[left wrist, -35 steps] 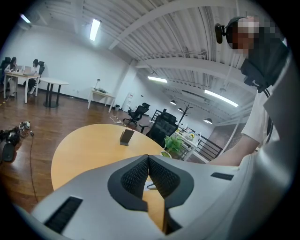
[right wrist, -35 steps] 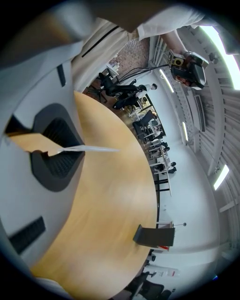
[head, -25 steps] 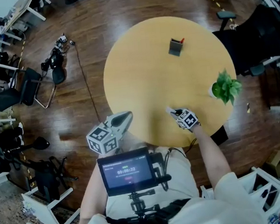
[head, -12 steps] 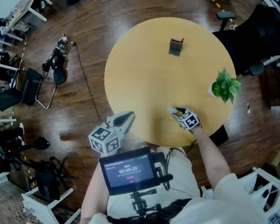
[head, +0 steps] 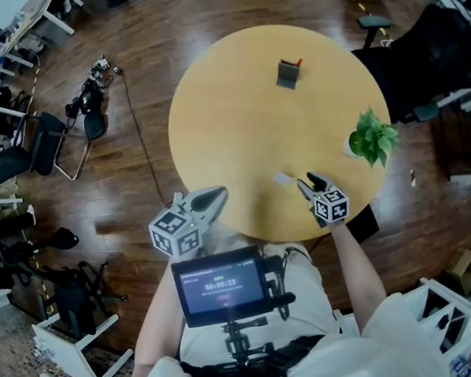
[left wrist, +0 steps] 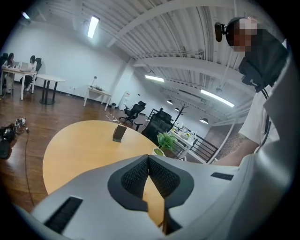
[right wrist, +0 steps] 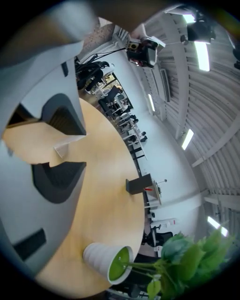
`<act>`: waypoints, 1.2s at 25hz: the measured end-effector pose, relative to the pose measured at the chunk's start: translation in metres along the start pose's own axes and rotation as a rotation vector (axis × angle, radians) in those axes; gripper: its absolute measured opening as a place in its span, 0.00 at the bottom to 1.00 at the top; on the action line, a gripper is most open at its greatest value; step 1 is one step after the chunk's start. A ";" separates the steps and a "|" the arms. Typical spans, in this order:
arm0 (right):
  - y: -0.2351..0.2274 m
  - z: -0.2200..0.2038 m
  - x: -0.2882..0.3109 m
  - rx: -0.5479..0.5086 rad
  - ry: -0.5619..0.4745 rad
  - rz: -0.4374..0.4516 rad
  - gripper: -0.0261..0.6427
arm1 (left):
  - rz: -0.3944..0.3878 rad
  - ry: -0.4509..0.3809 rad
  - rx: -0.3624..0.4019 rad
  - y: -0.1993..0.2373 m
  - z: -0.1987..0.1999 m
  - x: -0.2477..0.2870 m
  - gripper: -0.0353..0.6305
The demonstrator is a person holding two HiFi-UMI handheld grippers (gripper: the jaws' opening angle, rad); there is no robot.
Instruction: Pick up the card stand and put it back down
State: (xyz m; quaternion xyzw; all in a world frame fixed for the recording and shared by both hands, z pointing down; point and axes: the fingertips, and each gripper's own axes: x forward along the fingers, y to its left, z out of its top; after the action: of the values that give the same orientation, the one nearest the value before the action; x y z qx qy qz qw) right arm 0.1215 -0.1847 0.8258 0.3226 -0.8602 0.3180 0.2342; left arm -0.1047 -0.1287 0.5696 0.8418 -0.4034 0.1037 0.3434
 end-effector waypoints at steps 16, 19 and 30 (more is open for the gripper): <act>0.082 0.116 -0.114 0.105 -0.484 0.113 0.25 | 0.005 -0.034 0.095 -0.044 -0.007 -0.010 0.05; 0.102 0.124 -0.134 0.053 -0.496 0.097 0.25 | -0.031 -0.070 0.114 -0.051 -0.006 -0.016 0.05; 0.199 0.128 -0.189 -0.025 -0.563 -0.089 0.24 | -0.104 -0.184 0.155 -0.041 -0.012 -0.119 0.05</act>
State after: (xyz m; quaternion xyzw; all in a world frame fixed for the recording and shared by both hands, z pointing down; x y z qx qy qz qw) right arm 0.0847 -0.0802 0.5435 0.4327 -0.8802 0.1948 0.0039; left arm -0.1503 -0.0304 0.5050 0.8916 -0.3796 0.0392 0.2437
